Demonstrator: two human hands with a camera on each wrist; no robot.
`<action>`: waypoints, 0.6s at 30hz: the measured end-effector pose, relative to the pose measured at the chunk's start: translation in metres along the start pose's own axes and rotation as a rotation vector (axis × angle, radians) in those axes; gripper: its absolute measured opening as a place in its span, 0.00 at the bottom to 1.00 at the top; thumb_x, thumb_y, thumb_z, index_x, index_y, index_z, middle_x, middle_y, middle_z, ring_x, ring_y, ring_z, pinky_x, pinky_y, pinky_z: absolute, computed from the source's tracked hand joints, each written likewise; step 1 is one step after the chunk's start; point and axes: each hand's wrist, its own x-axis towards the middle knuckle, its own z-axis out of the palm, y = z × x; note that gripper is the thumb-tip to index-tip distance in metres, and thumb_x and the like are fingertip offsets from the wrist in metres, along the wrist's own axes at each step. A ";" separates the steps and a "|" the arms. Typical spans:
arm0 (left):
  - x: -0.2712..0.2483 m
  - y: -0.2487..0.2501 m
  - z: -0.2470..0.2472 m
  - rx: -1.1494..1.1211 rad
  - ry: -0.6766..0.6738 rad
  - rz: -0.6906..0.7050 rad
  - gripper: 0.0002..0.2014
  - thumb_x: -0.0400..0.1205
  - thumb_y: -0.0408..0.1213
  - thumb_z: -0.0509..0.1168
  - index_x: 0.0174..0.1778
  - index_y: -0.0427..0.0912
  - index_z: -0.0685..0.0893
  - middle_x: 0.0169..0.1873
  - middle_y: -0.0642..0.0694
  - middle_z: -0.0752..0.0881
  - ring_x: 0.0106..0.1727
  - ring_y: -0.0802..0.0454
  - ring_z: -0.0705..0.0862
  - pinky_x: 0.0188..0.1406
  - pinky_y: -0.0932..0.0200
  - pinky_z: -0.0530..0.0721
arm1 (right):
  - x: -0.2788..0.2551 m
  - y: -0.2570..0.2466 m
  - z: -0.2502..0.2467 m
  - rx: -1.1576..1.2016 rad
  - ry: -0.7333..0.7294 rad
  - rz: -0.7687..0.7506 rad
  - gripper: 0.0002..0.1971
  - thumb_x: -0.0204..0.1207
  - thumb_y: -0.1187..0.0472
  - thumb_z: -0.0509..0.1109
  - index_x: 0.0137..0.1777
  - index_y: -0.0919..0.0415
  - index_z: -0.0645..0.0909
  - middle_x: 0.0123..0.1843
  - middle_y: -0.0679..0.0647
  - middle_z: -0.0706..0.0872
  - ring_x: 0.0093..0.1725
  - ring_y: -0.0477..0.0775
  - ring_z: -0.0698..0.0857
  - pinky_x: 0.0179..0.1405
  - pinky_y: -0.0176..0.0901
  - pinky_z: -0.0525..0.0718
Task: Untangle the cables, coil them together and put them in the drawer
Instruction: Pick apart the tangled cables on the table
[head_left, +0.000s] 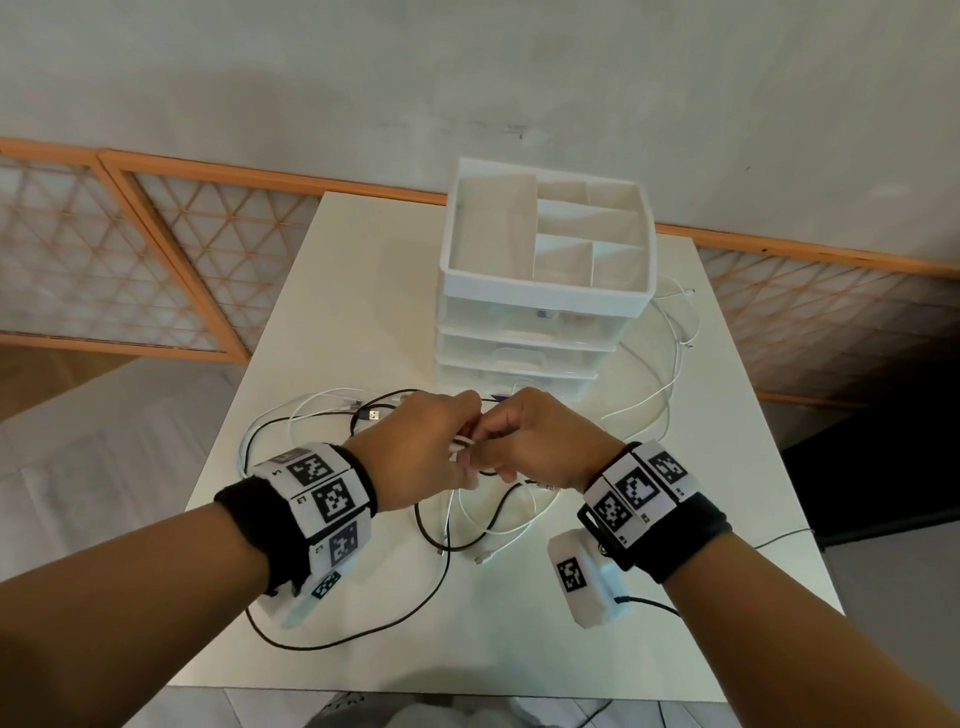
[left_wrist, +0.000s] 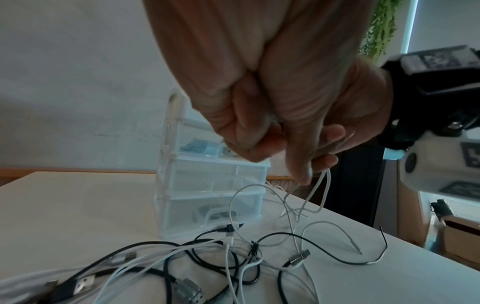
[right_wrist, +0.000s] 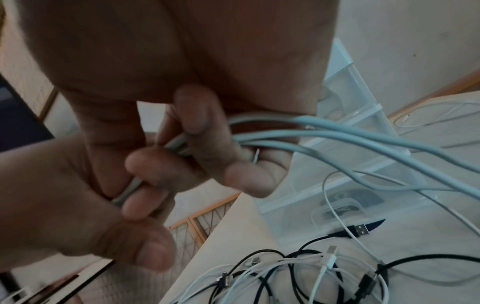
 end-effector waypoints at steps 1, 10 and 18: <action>0.000 0.000 0.001 0.028 0.009 -0.005 0.18 0.72 0.37 0.78 0.39 0.47 0.71 0.32 0.57 0.79 0.35 0.54 0.78 0.31 0.68 0.68 | 0.002 0.000 0.001 -0.022 0.001 0.015 0.10 0.76 0.59 0.76 0.38 0.65 0.90 0.21 0.49 0.77 0.20 0.41 0.72 0.24 0.29 0.68; -0.005 -0.006 -0.014 0.515 -0.348 -0.285 0.33 0.80 0.71 0.49 0.31 0.42 0.75 0.33 0.46 0.81 0.35 0.47 0.80 0.36 0.54 0.75 | 0.003 0.019 -0.003 -0.008 0.028 -0.097 0.05 0.75 0.58 0.78 0.37 0.53 0.90 0.30 0.54 0.87 0.28 0.41 0.79 0.50 0.39 0.86; -0.004 0.006 0.003 -0.039 -0.169 -0.210 0.08 0.88 0.39 0.56 0.48 0.41 0.76 0.35 0.48 0.81 0.37 0.47 0.80 0.36 0.55 0.75 | 0.006 0.029 -0.001 -0.092 0.134 -0.145 0.03 0.72 0.59 0.78 0.39 0.51 0.88 0.33 0.47 0.88 0.35 0.48 0.84 0.42 0.46 0.83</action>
